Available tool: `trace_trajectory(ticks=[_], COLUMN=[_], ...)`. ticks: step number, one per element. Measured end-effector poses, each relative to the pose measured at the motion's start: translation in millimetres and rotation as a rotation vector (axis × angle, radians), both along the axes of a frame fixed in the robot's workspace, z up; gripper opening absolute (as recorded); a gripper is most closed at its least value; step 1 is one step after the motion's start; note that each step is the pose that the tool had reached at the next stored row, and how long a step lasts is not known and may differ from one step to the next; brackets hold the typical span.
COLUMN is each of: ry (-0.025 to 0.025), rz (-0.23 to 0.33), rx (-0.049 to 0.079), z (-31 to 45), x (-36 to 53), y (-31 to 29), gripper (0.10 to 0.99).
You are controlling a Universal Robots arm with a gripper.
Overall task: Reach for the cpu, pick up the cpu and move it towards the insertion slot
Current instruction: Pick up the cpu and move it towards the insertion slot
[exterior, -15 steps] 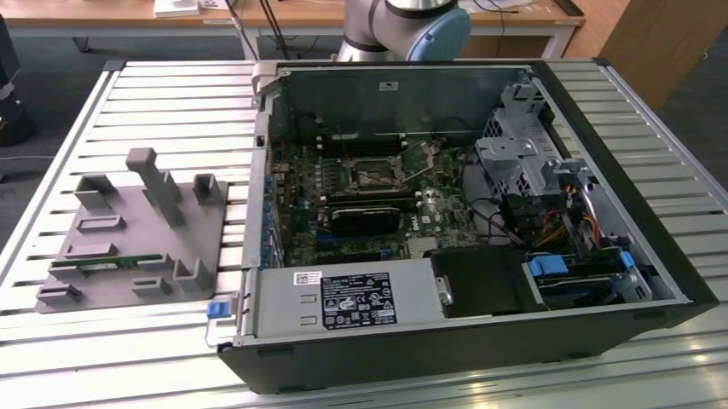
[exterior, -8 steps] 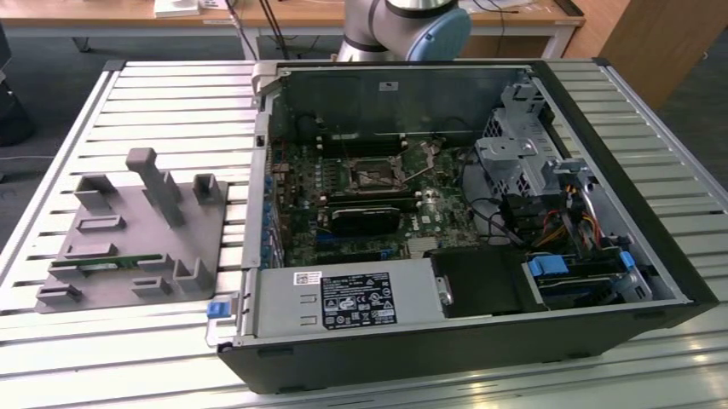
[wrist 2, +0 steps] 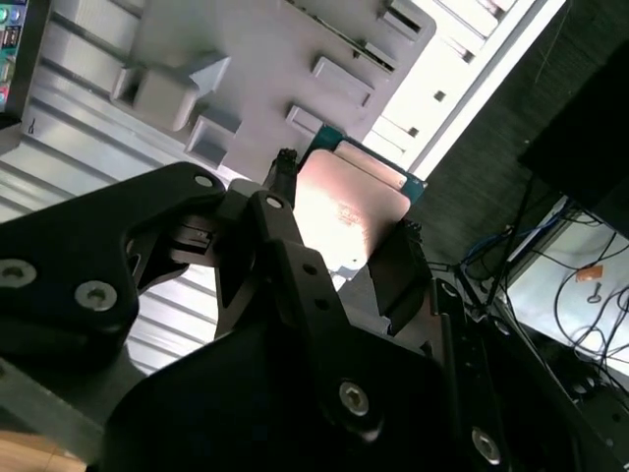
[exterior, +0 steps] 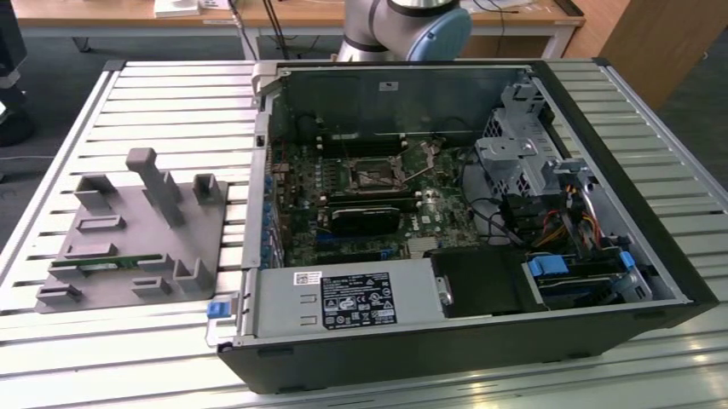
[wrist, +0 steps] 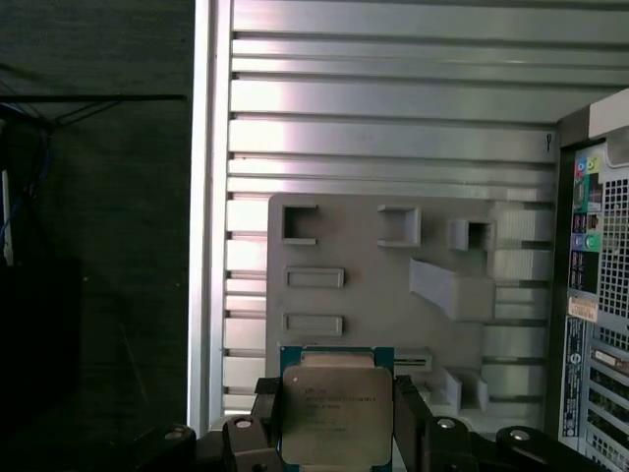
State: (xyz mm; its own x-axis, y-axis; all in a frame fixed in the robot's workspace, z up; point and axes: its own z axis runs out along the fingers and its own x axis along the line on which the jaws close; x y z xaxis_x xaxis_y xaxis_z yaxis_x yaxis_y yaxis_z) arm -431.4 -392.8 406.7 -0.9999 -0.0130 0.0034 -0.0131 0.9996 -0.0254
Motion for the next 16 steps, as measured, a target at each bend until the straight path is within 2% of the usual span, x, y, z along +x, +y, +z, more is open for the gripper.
trace_trajectory(ticks=[16], ry=[0.0001], rz=[0.000], rx=[0.000], z=[0.0], x=[41.1], y=[0.0], gripper=[0.541])
